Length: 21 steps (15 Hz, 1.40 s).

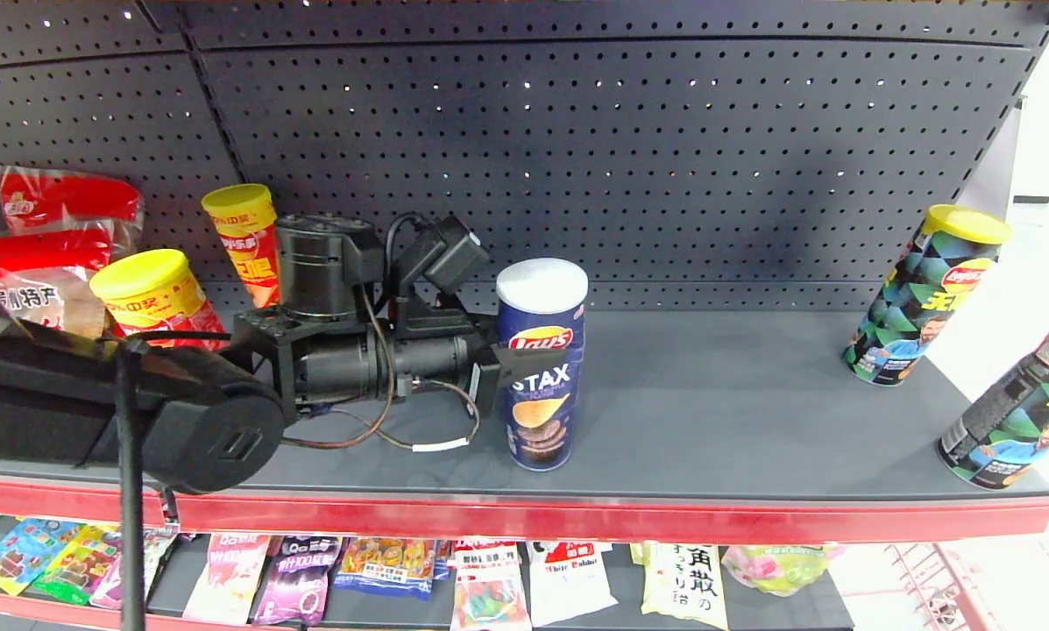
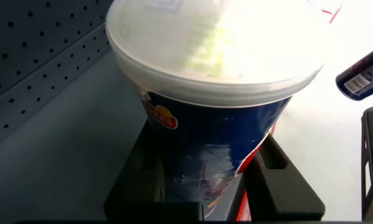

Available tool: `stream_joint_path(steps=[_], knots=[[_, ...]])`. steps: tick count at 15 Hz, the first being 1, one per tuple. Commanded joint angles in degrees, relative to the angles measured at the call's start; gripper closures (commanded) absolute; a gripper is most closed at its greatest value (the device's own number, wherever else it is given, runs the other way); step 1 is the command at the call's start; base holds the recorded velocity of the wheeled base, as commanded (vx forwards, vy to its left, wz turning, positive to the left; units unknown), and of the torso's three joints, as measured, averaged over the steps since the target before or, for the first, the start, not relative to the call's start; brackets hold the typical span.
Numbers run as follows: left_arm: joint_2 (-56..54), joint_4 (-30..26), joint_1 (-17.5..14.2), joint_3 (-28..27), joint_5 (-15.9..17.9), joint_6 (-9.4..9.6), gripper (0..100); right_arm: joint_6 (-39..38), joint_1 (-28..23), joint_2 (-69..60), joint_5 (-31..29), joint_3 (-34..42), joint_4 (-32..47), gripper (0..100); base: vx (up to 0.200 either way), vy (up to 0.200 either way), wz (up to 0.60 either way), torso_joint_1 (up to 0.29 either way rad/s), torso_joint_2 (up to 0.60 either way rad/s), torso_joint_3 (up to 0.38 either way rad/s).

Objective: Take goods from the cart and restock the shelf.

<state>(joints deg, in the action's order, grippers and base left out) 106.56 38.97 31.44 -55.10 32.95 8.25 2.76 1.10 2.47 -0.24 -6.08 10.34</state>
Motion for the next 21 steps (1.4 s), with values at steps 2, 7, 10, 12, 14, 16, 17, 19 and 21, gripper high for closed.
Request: stream_joint_path(steps=[2, 7, 10, 12, 14, 16, 17, 19, 21], knots=[[-0.6, 0.1, -0.4, 0.9, 1.0, 0.01, 100, 0.0, 0.0, 0.1, 0.0, 0.0, -0.1, 100, 0.0, 0.0, 0.0, 0.0, 0.0, 0.0], [-1.4, 0.1, -0.2, 1.9, 2.7, -0.08, 100, 0.0, 0.0, 0.2, 0.0, 0.0, 0.0, 100, 0.0, 0.0, 0.0, 0.0, 0.0, 0.0], [-1.7, 0.1, 0.9, 3.2, 3.0, 0.01, 100, 0.0, 0.0, 0.2, 0.0, 0.0, 0.0, 100, 0.0, 0.0, 0.0, 0.0, 0.0, 0.0], [-1.7, 0.1, 0.9, 3.5, 2.9, 0.01, 100, 0.0, 0.0, 0.2, 0.0, 0.0, 0.0, 100, 0.0, 0.0, 0.0, 0.0, 0.0, 0.0], [-1.5, 0.1, 1.3, 3.5, 2.7, 0.01, 100, 0.1, 0.0, 0.2, 0.0, 0.0, -0.1, 100, 0.0, 0.0, 0.0, 0.0, 0.0, 0.0], [-1.4, 0.1, 1.3, 3.6, 2.5, 0.1, 100, 0.0, 0.0, 0.2, 0.0, 0.0, 0.0, 100, 0.0, 0.0, 0.0, 0.0, 0.0, 0.0], [-1.2, 0.1, 1.3, 3.7, 2.5, 0.98, 100, 0.1, 0.0, 0.2, 0.0, 0.0, -0.1, 100, 0.0, 0.0, 0.0, 0.0, 0.0, 0.0], [-0.7, 0.1, 1.2, 3.8, 2.3, 2.38, 100, 0.1, 0.0, 0.2, 0.0, 0.0, -0.1, 100, 0.0, 0.0, 0.0, 0.0, 0.0, 0.0], [-0.7, 0.1, 1.2, 4.1, 2.1, 2.47, 100, 0.1, 0.0, 0.1, 0.0, 0.0, 0.0, 100, 0.0, 0.0, 0.0, 0.0, 0.0, 0.0]])
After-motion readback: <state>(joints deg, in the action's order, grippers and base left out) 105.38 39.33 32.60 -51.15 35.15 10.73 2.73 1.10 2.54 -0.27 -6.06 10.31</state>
